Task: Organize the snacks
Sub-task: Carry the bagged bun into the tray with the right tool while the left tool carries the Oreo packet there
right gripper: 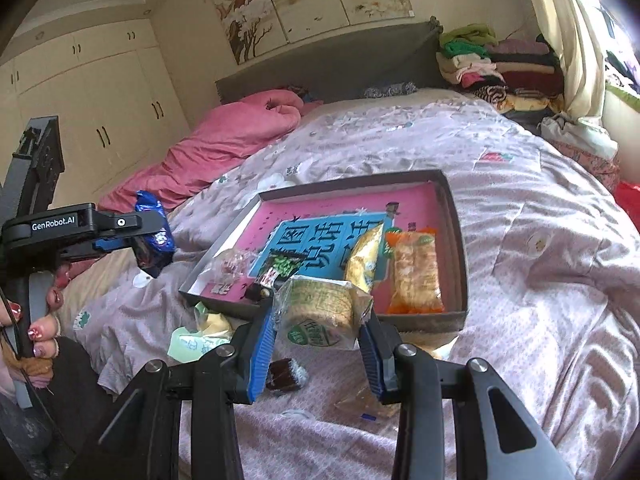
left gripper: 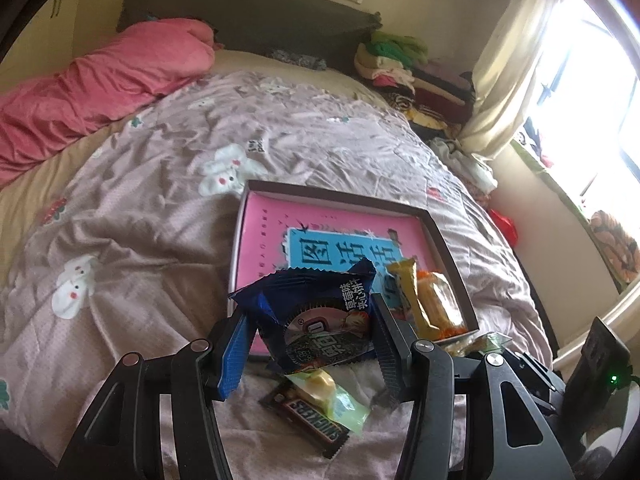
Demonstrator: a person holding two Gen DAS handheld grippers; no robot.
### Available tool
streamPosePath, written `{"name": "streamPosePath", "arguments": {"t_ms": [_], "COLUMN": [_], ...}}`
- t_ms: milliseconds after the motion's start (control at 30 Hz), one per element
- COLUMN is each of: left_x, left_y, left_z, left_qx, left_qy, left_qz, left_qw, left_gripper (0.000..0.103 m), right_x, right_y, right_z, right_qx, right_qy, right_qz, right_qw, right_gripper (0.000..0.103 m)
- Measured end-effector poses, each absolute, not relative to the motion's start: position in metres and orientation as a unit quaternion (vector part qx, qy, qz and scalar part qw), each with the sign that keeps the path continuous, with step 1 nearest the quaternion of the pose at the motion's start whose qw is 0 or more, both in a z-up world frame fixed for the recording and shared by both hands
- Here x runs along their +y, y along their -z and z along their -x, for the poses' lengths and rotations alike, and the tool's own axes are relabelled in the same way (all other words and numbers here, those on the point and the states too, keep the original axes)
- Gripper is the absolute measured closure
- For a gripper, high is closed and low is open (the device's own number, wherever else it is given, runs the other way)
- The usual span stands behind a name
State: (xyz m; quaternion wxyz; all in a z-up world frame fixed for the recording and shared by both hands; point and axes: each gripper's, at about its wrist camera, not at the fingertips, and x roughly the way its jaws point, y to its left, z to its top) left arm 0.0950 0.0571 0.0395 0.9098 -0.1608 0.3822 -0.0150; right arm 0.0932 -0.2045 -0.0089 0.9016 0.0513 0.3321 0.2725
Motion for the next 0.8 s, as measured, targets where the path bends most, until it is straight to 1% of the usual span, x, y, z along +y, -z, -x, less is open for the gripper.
{"name": "streamPosePath", "arguments": {"t_ms": [433, 800], "left_x": [0.062, 0.056], "left_y": [-0.045, -0.018], "left_z": [-0.094, -0.110], "left_qx": [0.371, 0.396], "left_qy": [0.001, -0.007], "left_qz": [0.158, 0.146], "left_qw": [0.915, 0.907], "left_gripper": [0.046, 0.046], "right_x": [-0.216, -0.217], "right_y": [-0.005, -0.008], "right_z": [-0.094, -0.102], "right_qx": [0.295, 0.287], "right_qy": [-0.261, -0.255], "right_qz": [-0.055, -0.060], "right_qw": [0.918, 0.921], "right_gripper": [0.063, 0.063]}}
